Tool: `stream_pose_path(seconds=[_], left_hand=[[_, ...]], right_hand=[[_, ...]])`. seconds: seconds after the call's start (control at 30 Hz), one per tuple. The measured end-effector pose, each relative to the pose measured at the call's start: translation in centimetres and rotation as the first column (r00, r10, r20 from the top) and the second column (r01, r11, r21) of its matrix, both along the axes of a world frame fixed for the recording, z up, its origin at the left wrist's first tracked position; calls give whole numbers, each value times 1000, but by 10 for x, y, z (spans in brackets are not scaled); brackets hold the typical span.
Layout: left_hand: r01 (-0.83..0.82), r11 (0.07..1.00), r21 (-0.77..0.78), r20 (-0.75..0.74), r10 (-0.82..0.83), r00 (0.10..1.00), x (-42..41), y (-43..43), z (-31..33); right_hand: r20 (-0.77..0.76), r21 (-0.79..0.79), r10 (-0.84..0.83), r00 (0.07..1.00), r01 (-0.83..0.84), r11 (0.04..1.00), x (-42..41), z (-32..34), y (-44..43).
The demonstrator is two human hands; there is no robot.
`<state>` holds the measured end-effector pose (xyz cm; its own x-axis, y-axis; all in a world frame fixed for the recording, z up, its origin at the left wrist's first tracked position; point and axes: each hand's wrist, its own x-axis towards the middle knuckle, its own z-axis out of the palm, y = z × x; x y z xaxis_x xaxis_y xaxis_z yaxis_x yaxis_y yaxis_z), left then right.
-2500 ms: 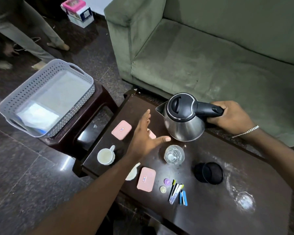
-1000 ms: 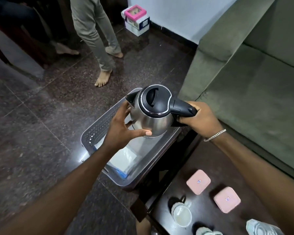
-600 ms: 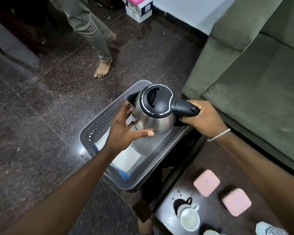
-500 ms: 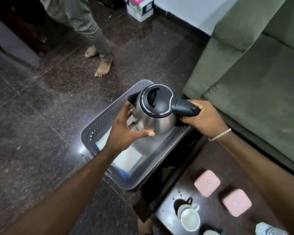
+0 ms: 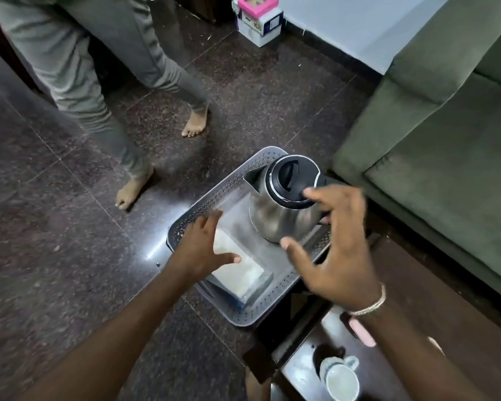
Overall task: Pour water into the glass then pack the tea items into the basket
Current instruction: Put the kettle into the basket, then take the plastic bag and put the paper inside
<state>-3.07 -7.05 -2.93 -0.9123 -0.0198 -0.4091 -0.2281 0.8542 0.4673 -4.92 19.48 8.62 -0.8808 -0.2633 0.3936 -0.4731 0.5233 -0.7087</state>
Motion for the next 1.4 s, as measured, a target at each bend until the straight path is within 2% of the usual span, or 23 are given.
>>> stream_pose_path(seconds=[0.1,0.2,0.27,0.37,0.43,0.67,0.77,0.9,0.97,1.0,1.07,1.1,1.13,1.2,1.27,1.33,1.4], left_hand=[[54,980,-191,72,-41,997,1,-3,-6],[25,969,-247,95,-1,995,-2,0,-8],[20,957,-291,112,13,994,-3,3,-8],[18,937,-348,135,31,990,-5,7,-8],[5,939,-343,144,47,989,-6,8,-6],[-99,975,-198,169,133,977,-14,5,0],[-202,973,-112,207,222,953,-16,3,5],[-340,940,-32,238,338,911,-16,8,14],[-470,875,112,236,436,868,-13,11,23],[-537,806,247,235,488,841,-10,13,30],[-624,594,507,315,546,776,1,18,44],[-623,487,612,357,533,767,9,21,49],[-590,429,684,355,511,783,17,25,52],[-507,461,728,267,491,830,35,35,56],[-450,561,695,150,499,854,52,49,58],[-372,634,678,19,491,871,66,63,61],[-323,666,673,-77,497,864,76,76,67]], right_hand=[[226,-4,132,965,-135,991,25,-31,-38],[520,205,112,847,-251,946,40,-68,-68],[594,361,60,802,-332,872,46,-91,-82],[606,473,15,795,-376,797,54,-112,-96],[567,529,-2,824,-363,767,59,-120,-101],[511,580,-5,860,-340,740,61,-121,-105],[515,583,15,857,-362,727,62,-116,-106],[536,477,42,843,-344,809,65,-105,-103],[525,392,36,850,-279,876,64,-98,-98],[522,341,22,853,-233,911,63,-94,-95],[523,244,-17,852,-131,961,62,-86,-88],[527,194,-45,849,-69,979,63,-82,-84],[541,138,-68,838,-9,990,63,-80,-79],[578,26,-105,809,111,994,65,-73,-70],[623,-90,-108,775,208,974,68,-65,-58],[663,-199,-74,744,272,941,72,-56,-45],[674,-308,-27,738,314,898,75,-48,-29]])
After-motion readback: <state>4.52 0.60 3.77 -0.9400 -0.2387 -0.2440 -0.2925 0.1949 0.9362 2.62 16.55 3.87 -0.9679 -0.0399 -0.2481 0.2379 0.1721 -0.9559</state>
